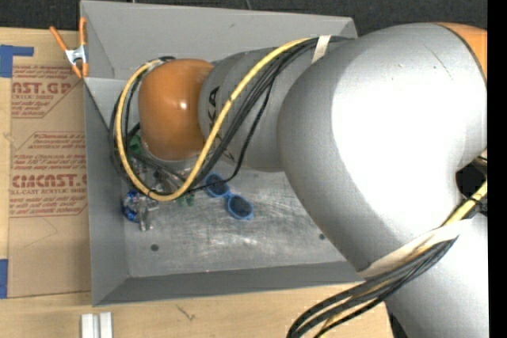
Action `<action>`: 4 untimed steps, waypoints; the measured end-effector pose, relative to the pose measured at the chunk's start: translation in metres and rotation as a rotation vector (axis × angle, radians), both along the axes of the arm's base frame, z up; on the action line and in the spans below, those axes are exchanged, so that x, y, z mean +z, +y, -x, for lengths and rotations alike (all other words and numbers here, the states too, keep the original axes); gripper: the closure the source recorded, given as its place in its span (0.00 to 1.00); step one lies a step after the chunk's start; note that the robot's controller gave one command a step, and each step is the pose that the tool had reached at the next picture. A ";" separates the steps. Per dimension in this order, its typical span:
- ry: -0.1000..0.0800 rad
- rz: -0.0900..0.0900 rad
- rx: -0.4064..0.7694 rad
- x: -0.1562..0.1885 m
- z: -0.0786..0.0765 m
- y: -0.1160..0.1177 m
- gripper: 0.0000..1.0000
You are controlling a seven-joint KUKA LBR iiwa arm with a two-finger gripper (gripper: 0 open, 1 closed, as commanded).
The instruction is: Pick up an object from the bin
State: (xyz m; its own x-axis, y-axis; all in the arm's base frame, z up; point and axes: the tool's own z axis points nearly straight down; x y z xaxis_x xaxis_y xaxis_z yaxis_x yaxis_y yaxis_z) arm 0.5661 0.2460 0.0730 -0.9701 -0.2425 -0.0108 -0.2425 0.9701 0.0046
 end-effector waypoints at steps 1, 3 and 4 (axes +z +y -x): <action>0.000 0.000 0.000 0.000 0.000 0.000 1.00; 0.008 0.006 0.014 0.002 0.009 -0.004 1.00; 0.008 0.005 0.014 0.002 0.009 -0.003 1.00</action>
Offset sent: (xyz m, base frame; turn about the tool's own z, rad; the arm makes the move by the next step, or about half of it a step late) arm 0.0000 0.0000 0.0000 0.0000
